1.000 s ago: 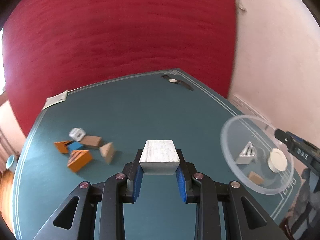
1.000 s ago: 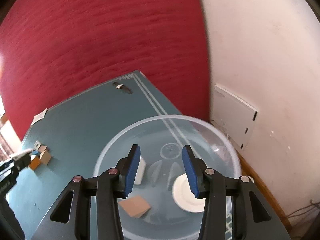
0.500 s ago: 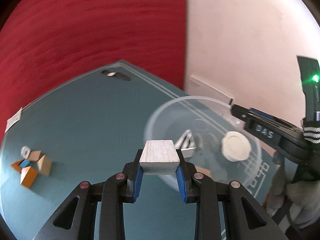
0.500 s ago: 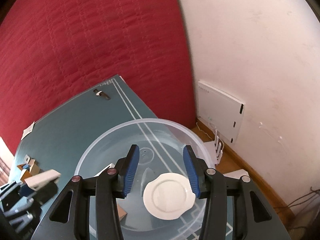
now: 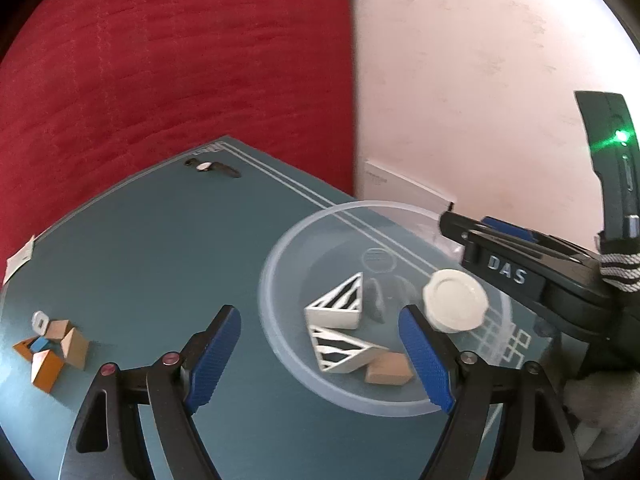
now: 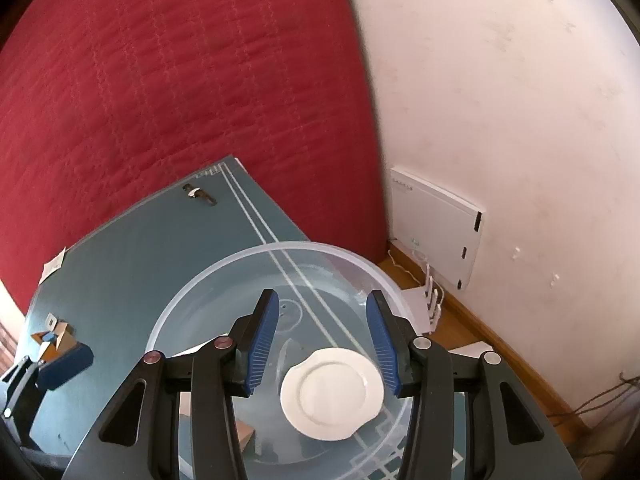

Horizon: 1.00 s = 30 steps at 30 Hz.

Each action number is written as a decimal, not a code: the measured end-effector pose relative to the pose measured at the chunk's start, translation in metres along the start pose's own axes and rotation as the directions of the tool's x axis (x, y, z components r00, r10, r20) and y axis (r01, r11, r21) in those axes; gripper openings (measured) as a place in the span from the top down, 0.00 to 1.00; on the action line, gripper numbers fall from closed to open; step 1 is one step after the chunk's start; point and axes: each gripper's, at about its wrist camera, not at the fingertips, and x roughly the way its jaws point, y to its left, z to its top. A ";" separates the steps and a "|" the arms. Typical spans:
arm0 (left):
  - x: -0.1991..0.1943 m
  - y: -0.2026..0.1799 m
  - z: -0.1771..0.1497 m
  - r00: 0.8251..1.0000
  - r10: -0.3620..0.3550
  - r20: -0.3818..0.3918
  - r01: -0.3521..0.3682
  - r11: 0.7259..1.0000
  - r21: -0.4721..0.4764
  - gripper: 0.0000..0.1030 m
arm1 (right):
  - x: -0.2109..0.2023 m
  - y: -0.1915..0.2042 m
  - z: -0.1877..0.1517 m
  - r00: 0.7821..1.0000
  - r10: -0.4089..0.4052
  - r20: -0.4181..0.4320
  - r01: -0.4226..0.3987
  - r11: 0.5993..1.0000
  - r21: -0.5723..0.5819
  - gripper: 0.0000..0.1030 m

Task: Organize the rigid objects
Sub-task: 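Open the left gripper to drop the white box into the tub, then withdraw both open grippers from the tub toward the remaining blocks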

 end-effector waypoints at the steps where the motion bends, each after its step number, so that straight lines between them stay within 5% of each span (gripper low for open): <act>1: 0.001 0.003 0.000 1.000 0.016 0.001 -0.016 1.000 -0.004 0.18 | 0.000 0.001 -0.001 1.000 0.001 0.000 -0.001 1.000 -0.005 0.54; 8: -0.001 0.026 -0.007 0.996 0.091 -0.014 -0.092 0.993 -0.070 0.07 | 0.003 0.012 -0.006 1.000 0.022 -0.013 -0.022 0.999 -0.032 0.54; 30: -0.011 0.089 -0.024 0.975 0.223 -0.019 -0.223 0.960 -0.172 0.02 | -0.009 0.055 -0.028 0.993 0.115 0.037 -0.106 0.977 -0.183 0.52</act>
